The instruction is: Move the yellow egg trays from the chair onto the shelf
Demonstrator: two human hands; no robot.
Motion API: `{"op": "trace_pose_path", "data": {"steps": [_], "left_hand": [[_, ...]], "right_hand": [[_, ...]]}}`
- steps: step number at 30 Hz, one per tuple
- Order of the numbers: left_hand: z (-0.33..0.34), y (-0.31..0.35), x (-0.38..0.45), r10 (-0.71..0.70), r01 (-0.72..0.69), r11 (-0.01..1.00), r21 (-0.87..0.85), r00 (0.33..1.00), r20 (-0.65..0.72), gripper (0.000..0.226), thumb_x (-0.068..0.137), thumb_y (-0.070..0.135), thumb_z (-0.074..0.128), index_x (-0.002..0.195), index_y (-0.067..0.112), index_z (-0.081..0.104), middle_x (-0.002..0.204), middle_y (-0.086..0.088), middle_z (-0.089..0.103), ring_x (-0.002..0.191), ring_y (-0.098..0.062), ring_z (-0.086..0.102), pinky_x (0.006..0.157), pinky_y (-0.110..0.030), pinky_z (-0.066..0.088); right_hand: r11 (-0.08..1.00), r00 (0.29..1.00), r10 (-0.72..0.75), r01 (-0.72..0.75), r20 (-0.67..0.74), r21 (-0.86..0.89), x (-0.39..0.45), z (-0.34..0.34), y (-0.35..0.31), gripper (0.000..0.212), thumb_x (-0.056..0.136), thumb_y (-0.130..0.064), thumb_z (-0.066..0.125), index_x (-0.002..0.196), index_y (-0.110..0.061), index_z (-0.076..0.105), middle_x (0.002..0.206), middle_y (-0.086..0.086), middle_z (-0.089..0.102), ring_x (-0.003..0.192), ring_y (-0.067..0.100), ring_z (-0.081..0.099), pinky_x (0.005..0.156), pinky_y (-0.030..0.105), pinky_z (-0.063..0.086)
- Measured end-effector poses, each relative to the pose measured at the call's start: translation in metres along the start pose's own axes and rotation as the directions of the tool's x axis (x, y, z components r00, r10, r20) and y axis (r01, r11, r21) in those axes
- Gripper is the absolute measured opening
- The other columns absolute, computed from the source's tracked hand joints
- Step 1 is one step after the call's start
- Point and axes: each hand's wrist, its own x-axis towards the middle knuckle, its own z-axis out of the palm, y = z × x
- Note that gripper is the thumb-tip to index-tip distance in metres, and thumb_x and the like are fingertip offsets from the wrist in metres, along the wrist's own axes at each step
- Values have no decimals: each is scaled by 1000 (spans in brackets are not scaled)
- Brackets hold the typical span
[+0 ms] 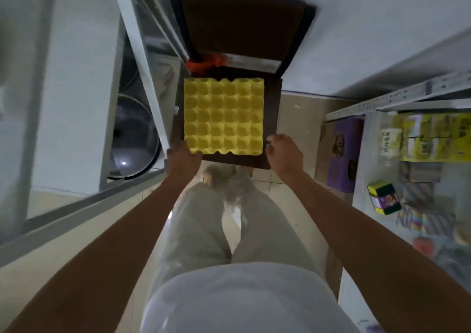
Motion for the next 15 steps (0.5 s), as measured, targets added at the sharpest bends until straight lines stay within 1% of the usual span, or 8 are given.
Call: {"op": "trace_pose_path", "data": {"steps": [2, 4, 6, 8, 10, 12, 13, 15], "left_hand": [[5, -1, 28, -50, 48, 996, -70, 998, -29, 46, 93, 31, 58, 129, 3, 56, 126, -25, 57, 117, -44, 56, 94, -48, 49], [10, -4, 58, -37, 37, 998, -48, 999, 9, 46, 94, 25, 58, 132, -1, 56, 124, -26, 59, 115, -42, 58, 89, -43, 46], [21, -6, 85, -33, 35, 999, -34, 998, 44, 47, 93, 23, 60, 134, 3, 58, 123, -23, 62, 111, -40, 61, 85, -41, 48], [33, -10, 111, -43, 45, 999, -28, 998, 50, 44, 92, 25, 61, 130, 2, 60, 119, -23, 63, 104, -39, 63, 79, -39, 49], [43, -12, 131, -52, 55, 997, -54, 998, 41, 42, 91, 20, 63, 127, -1, 62, 109, -24, 66, 98, -39, 64, 75, -39, 48], [53, -11, 144, -82, 82, 992, -95, 997, 7, 33, 89, 17, 63, 115, -2, 68, 97, -23, 70, 89, -39, 67, 69, -38, 48], [56, -10, 147, -120, 117, 986, -117, 992, -23, 29, 89, 19, 64, 110, 1, 72, 96, -21, 71, 88, -38, 68, 67, -37, 46], [58, -9, 150, -223, 201, 964, -177, 968, -114, 24, 86, 18, 63, 105, 10, 75, 100, -14, 75, 94, -34, 69, 68, -31, 43]], "right_hand": [[996, 998, 66, -65, -13, 60, 30, 12, 5, 32, 99, -23, 50, 124, -21, 68, 122, 5, 67, 117, 25, 62, 90, 38, 51], [987, 992, 129, -127, -9, 100, 61, 26, 7, 31, 97, -26, 51, 123, -22, 69, 122, 4, 69, 115, 26, 63, 89, 37, 51], [951, 969, 244, -245, 27, 190, 86, 43, 11, 33, 95, -30, 55, 125, -24, 68, 120, 1, 70, 115, 23, 64, 89, 36, 51], [910, 945, 323, -325, 54, 257, 109, 64, 17, 36, 92, -33, 58, 127, -26, 67, 117, -4, 72, 112, 20, 66, 86, 33, 51], [904, 936, 347, -352, 65, 242, 127, 83, 18, 33, 91, -32, 59, 122, -27, 69, 112, -6, 72, 108, 20, 67, 79, 29, 47], [906, 931, 363, -362, 37, 222, 138, 100, 18, 23, 89, -28, 57, 107, -24, 72, 97, -6, 70, 97, 23, 69, 70, 29, 45], [908, 930, 367, -361, 13, 211, 141, 107, 19, 20, 89, -26, 56, 100, -22, 71, 94, -5, 69, 92, 24, 69, 67, 30, 45], [912, 930, 368, -356, -25, 205, 145, 115, 18, 17, 90, -27, 55, 96, -20, 69, 98, -1, 70, 91, 25, 67, 66, 32, 47]]}}
